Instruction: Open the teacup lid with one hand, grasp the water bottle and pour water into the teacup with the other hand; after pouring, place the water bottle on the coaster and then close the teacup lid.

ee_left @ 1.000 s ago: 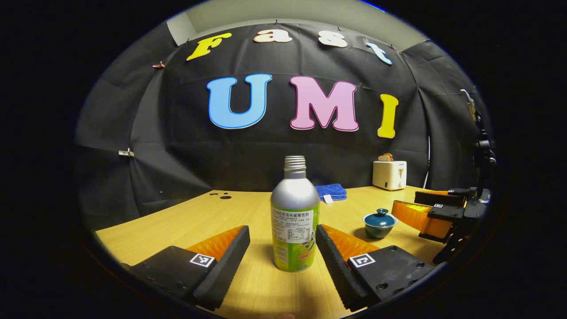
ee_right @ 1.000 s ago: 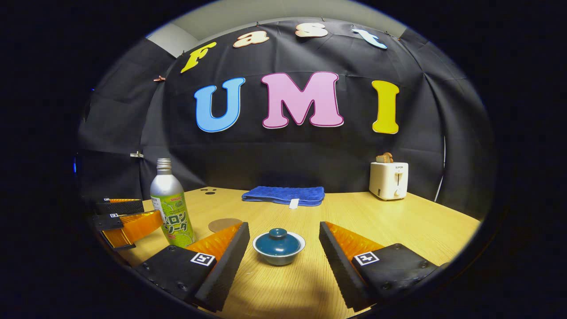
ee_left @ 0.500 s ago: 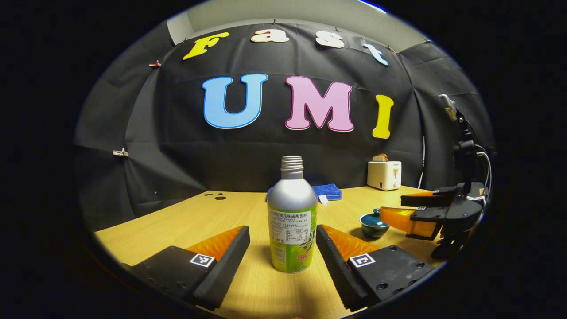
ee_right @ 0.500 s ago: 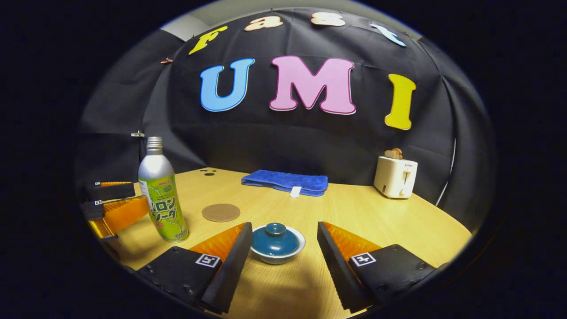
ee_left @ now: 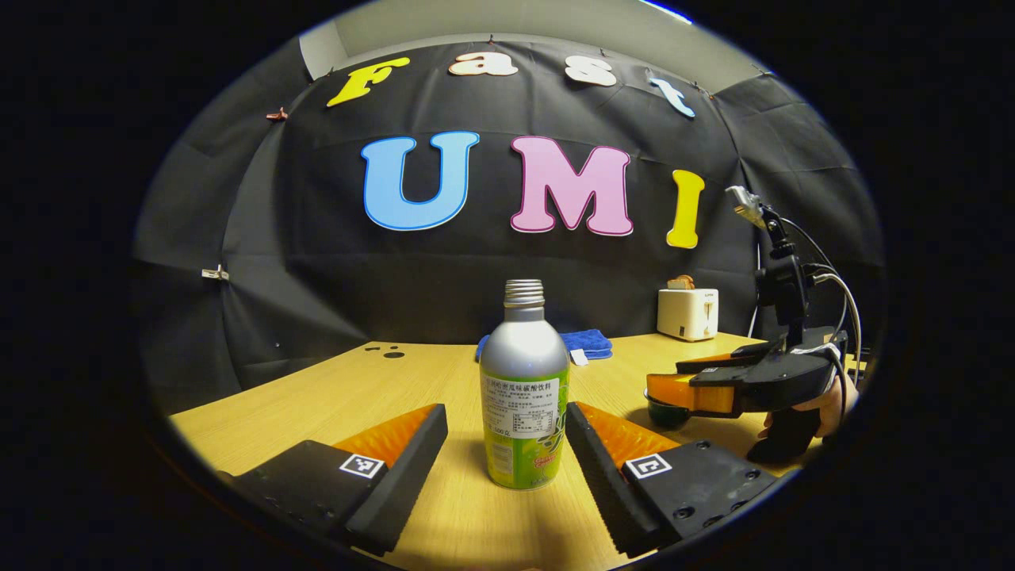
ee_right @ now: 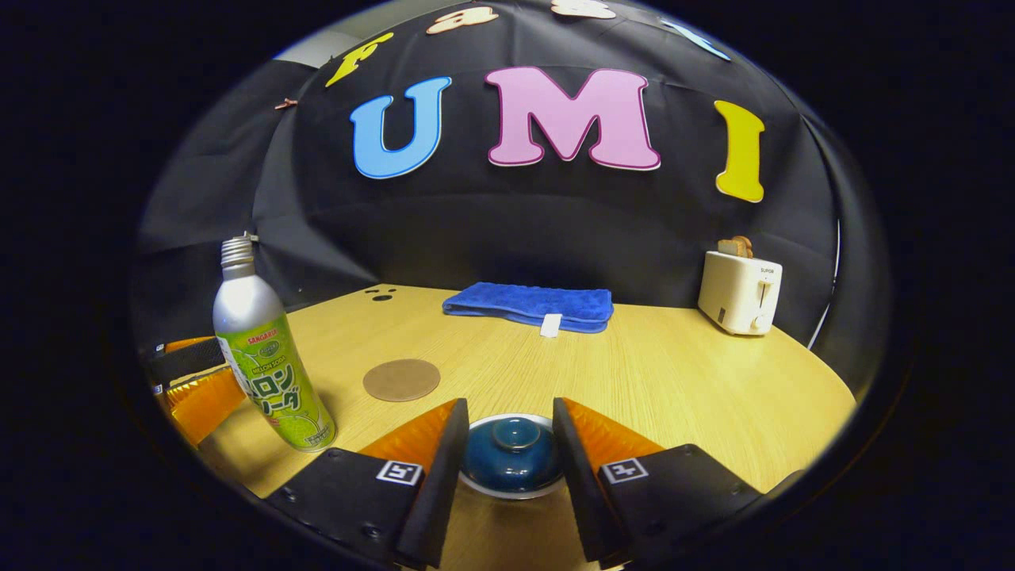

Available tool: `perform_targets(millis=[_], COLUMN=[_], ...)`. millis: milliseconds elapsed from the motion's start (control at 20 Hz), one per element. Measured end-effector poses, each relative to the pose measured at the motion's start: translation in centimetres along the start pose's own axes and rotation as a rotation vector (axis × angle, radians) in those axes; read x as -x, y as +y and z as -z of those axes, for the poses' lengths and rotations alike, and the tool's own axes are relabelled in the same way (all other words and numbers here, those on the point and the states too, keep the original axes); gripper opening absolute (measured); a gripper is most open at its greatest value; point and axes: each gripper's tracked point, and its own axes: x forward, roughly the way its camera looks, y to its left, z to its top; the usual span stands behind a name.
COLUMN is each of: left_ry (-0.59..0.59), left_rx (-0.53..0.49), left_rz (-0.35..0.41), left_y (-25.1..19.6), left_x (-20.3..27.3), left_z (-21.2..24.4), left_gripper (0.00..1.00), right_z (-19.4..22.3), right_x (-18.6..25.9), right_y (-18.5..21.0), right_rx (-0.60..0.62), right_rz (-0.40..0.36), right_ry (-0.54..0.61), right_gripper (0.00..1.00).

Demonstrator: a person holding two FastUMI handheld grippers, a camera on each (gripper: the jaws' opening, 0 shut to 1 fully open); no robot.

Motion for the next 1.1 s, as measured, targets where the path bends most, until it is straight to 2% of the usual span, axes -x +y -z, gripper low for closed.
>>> perform_targets(millis=[50, 200, 350, 450, 550, 600, 650, 750, 900, 1100], left_ry=[0.001, 0.0, -0.001, 0.0, -0.001, 0.0, 0.0, 0.0, -0.001, -0.001], left_rx=[0.0, 0.0, 0.0, 0.0, 0.0, 0.0, 0.0, 0.0, 0.0, 0.0], left_rz=[0.0, 0.0, 0.0, 0.0, 0.0, 0.0, 0.0, 0.0, 0.0, 0.006], left_y=[0.0, 0.0, 0.0, 0.0, 0.0, 0.0, 0.0, 0.0, 0.0, -0.2], left_x=[0.0, 0.0, 0.0, 0.1, 0.1, 0.0, 0.0, 0.0, 0.0, 0.0], left_z=[0.1, 0.0, 0.1, 0.1, 0.1, 0.0, 0.1, 0.1, 0.0, 0.0], left_gripper=[0.95, 0.95, 0.95, 0.95, 0.95, 0.95, 0.95, 0.95, 0.95, 0.95], right_z=[-0.1, -0.4, -0.2, -0.7, -0.4, -0.5, -0.5, -0.5, -0.9, -2.5], right_x=[0.0, 0.1, -0.1, 0.1, -0.1, -0.1, -0.1, -0.1, 0.2, 1.6], right_y=[0.0, 0.0, -0.1, -0.3, -0.5, -0.5, -0.6, -0.5, -0.2, -0.5], right_rx=[0.004, 0.011, 0.006, 0.005, -0.01, -0.012, -0.019, -0.021, -0.001, -0.017], right_rz=[-0.001, 0.0, 0.001, 0.008, 0.005, -0.001, -0.002, -0.006, -0.018, -0.002], right_ry=[0.003, -0.006, -0.008, -0.022, -0.016, -0.017, -0.019, -0.022, -0.042, -0.16], right_gripper=[0.6, 0.61, 0.48, 0.48, 0.33, 0.33, 0.28, 0.3, 0.27, 0.27])
